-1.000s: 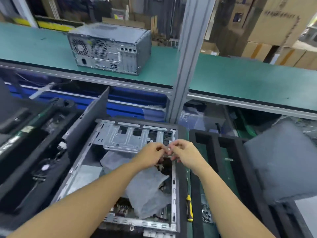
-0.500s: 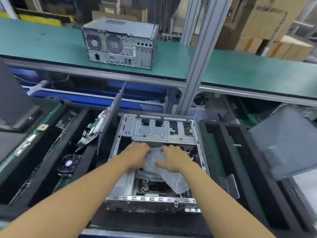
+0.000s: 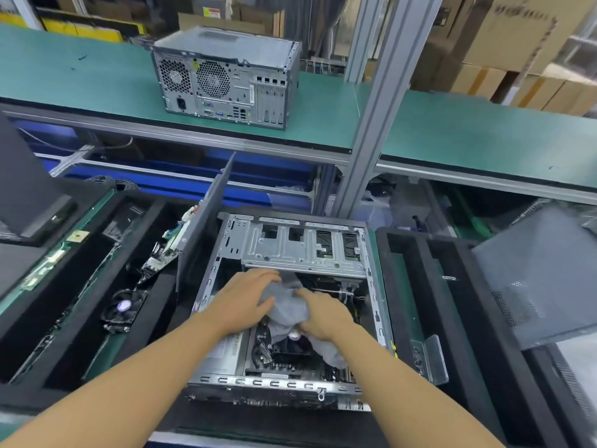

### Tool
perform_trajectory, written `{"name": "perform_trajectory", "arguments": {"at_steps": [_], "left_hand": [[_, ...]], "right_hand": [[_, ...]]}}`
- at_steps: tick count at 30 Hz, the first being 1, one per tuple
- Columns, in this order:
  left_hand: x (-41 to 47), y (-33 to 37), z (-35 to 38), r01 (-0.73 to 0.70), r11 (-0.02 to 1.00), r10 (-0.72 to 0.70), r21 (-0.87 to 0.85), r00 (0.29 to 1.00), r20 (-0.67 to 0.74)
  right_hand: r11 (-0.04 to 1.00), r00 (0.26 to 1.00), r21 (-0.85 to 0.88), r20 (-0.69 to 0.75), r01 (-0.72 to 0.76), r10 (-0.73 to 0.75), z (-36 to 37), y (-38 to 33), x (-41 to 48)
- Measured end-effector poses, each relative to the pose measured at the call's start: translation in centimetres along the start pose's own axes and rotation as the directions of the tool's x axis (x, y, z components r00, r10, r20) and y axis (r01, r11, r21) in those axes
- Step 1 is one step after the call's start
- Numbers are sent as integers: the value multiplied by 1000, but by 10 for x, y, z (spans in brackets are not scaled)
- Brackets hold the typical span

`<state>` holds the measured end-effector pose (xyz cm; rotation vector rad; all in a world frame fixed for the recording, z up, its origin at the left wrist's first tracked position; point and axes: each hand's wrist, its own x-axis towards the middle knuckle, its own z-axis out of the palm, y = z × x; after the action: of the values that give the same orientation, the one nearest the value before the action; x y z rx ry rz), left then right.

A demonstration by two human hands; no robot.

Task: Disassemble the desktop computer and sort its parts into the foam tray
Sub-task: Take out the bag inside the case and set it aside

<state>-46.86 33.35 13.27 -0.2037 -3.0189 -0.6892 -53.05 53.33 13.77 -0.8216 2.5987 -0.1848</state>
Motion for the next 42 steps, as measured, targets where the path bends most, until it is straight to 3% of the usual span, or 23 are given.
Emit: {"name": "perform_trajectory", "arguments": {"at_steps": [4, 7, 9, 11, 13, 15, 18, 21, 23, 25, 27, 31, 34, 36, 39, 42], "left_hand": [[-2, 1, -1, 81, 975, -116, -206, 980, -161], [0, 5, -6, 149, 912, -254, -382, 937, -240], [2, 10, -13, 194, 844, -357, -500, 898, -255], [3, 11, -18, 189, 837, -361, -513, 896, -259], [4, 12, -20, 183, 842, -343, -508, 908, -241], [6, 17, -23, 189, 753, -404, -630, 889, -217], [15, 37, -38, 94, 336, -567, -937, 815, -121], [18, 45, -49, 58, 149, -536, -987, 844, -32], [12, 51, -54, 180, 88, -406, -980, 905, 130], [6, 53, -55, 267, 190, -274, -945, 938, 210], [0, 54, -58, 280, 283, -260, -917, 943, 208], [-23, 45, -70, 276, 250, -359, -928, 917, 176], [-53, 27, -84, 216, 219, -355, -952, 926, 128], [-79, 8, -98, 267, 258, -373, -928, 914, 160], [-122, -33, -119, 409, 197, -543, -891, 802, 248], [-166, -73, -136, 357, 83, -580, -930, 776, 246]], "right_hand": [[996, 995, -65, -83, 56, -61, -17, 5, -1], [995, 998, 80, 19, 64, -65, -40, 11, -2], [990, 992, 130, 106, 57, -71, -61, 17, -4], [987, 985, 149, 150, 61, -84, -80, 21, -7], [972, 988, 224, 123, 66, -95, -100, 22, -11], [920, 993, 389, 72, 58, -93, -121, 20, -14], [690, 991, 724, 86, 7, -101, -126, 18, -15], [226, 996, 974, 44, -24, -84, -103, 11, -8], [102, 999, 995, -11, 16, -49, -86, -3, -1], [81, 998, 995, -47, 51, -47, -72, -22, 6], [124, 992, 985, -110, 117, -65, -64, -46, 13], [494, 950, 813, -238, 308, -201, -54, -90, 25], [623, 934, 707, -158, 333, -320, -49, -123, 30], [580, 923, 770, -32, 267, -383, -52, -148, 24], [296, 828, 955, 144, 27, -541, -47, -190, 18], [335, 796, 939, 148, 72, -587, -32, -251, 12]]}}
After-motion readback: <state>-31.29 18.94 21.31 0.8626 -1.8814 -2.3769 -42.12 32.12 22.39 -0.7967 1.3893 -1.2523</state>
